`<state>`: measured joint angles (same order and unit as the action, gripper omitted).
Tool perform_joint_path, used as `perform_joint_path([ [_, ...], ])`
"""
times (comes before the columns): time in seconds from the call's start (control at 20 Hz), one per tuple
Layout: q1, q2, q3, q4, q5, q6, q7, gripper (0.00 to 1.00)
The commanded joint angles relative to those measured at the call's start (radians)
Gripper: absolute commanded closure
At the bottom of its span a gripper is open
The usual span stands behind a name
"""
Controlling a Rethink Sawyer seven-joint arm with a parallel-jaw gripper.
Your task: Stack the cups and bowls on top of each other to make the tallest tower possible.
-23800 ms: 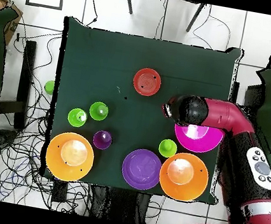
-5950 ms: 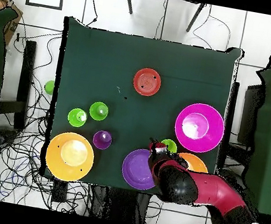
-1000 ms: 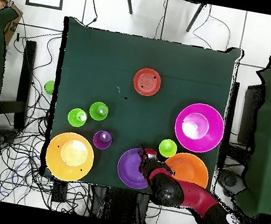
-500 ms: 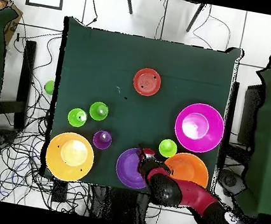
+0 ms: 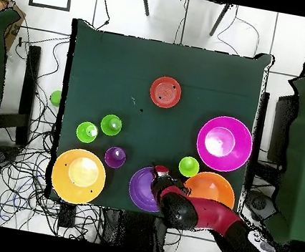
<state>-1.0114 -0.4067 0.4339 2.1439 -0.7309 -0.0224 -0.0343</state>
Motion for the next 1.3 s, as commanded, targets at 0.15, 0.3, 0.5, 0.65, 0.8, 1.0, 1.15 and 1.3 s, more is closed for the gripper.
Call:
perform_joint_path([
  [0.15,0.141,-0.139,-0.080,-0.006,0.127,-0.028,0.382,1.00],
  [0.3,0.163,-0.163,-0.092,-0.001,0.152,-0.025,0.387,1.00],
  [0.5,0.170,-0.189,-0.082,0.003,0.179,0.015,0.394,1.00],
  [0.65,0.182,-0.216,-0.076,0.004,0.194,0.048,0.405,1.00],
  [0.8,0.183,-0.236,-0.063,0.011,0.204,0.076,0.420,1.00],
  [1.0,0.200,-0.243,-0.061,0.015,0.210,0.093,0.441,1.00],
  [1.15,0.221,-0.257,-0.070,0.023,0.215,0.093,0.461,1.00],
  [1.3,0.237,-0.266,-0.071,0.029,0.231,0.110,0.477,1.00],
])
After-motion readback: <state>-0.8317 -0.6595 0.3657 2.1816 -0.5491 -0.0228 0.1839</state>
